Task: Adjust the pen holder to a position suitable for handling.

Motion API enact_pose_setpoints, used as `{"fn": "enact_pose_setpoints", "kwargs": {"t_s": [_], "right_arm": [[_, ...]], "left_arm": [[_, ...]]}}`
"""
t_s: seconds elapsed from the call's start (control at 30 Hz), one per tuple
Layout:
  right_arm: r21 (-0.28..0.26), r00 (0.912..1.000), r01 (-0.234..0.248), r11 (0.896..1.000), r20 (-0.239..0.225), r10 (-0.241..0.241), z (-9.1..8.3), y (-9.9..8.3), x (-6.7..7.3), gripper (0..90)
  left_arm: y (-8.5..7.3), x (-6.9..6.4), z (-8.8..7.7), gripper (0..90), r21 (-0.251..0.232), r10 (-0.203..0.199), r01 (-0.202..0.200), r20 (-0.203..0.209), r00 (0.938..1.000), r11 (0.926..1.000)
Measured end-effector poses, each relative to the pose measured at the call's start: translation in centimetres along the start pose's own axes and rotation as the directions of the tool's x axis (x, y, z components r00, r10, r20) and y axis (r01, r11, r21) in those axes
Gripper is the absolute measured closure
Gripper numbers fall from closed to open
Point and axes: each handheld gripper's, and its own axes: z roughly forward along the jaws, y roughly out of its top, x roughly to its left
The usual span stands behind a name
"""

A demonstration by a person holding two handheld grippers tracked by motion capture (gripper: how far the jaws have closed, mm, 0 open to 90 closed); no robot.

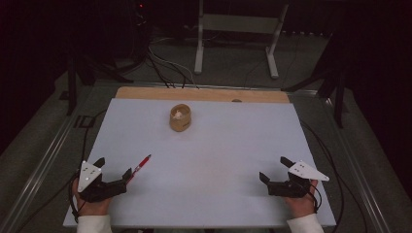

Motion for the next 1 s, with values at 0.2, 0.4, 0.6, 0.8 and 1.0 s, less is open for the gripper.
{"fn": "enact_pose_setpoints", "kwargs": {"t_s": [0.2, 0.4, 0.6, 0.8, 1.0], "right_arm": [[-0.005, 1.0, -0.002, 1.0, 0.007, 0.002, 0.0, 0.0, 0.1, 0.1], [-0.001, 0.9998, -0.015, 1.0, 0.015, 0.015, 0.4, -0.2, -0.2, 0.2], [-0.014, 0.9996, -0.022, 1.0, 0.017, 0.022, 0.4, -0.1, -0.4, 0.2], [-0.014, 0.9996, -0.02, 1.0, 0.019, 0.021, 0.6, -0.1, -0.5, 0.2], [-0.023, 0.9997, -0.018, 1.0, 0.017, 0.018, 0.6, -0.1, -0.5, 0.2]], "left_arm": [[0.1, -0.1, 0.1, 0.6, 0.006, 0.0, 0.0, 0.0, 1.0, 1.0], [1.1, -0.3, 0.4, 0.6, 0.011, 0.001, -0.001, 0.013, 0.9999, 0.9999], [2.6, -0.2, 0.8, 0.6, 0.022, 0.011, -0.011, 0.034, 0.9994, 0.9997], [4.1, -0.2, 2.0, 0.6, 0.034, 0.028, -0.031, 0.075, 0.9968, 0.9989], [5.8, -0.9, 3.4, 0.6, 0.012, 0.066, -0.068, 0.109, 0.9919, 0.9976]]}}
